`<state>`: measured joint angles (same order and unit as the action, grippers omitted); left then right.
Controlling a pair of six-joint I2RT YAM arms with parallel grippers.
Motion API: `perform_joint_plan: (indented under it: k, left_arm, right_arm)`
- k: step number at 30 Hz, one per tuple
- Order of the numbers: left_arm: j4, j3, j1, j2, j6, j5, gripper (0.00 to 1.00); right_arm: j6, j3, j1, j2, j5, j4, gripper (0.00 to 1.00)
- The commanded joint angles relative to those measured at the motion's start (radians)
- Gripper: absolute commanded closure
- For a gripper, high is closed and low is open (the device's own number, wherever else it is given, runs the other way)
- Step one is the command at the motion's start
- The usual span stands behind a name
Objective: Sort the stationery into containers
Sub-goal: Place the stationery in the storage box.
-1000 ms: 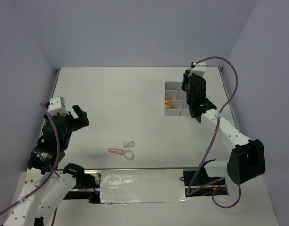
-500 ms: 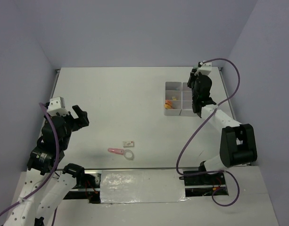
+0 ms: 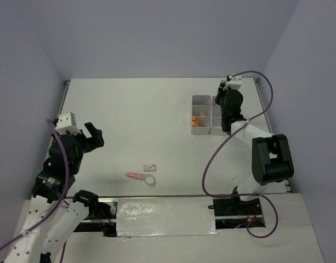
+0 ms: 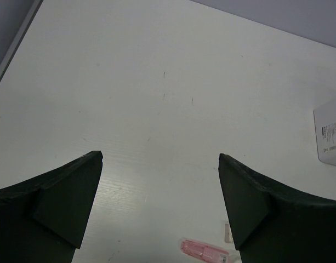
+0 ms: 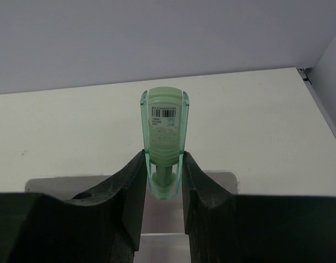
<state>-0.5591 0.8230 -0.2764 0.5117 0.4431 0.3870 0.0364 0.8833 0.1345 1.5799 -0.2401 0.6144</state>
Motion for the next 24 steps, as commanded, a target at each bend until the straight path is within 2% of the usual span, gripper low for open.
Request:
perform_joint_plan:
  k: [1,8,15,21,22,23,24]
  left_arm:
    - [0.045,0.013,-0.003,0.008,-0.027,-0.008,0.01]
    - [0.045,0.011,-0.003,0.010,-0.030,-0.007,0.01]
    - [0.045,0.013,-0.003,0.007,-0.032,-0.004,0.01]
    - [0.045,0.013,-0.003,0.004,-0.032,-0.003,0.01]
    - [0.045,0.011,-0.003,0.004,-0.032,-0.002,0.01]
    - [0.045,0.013,-0.003,0.002,-0.033,-0.002,0.01]
    - [0.045,0.013,-0.003,0.002,-0.034,-0.002,0.01]
  right_arm:
    - [-0.004,-0.030,-0.010,0.025,-0.008,0.106,1.00]
    - [-0.012,-0.047,-0.016,0.032,-0.024,0.117,1.00]
    - [-0.018,-0.040,-0.022,0.055,-0.019,0.104,0.89]
    - [-0.021,-0.055,-0.026,0.068,-0.034,0.117,0.83]
    - [-0.021,-0.058,-0.029,0.062,-0.031,0.120,0.80]
    - [-0.020,-0.061,-0.027,0.058,-0.030,0.131,0.68]
    - [-0.020,-0.067,-0.029,0.051,-0.030,0.133,0.61]
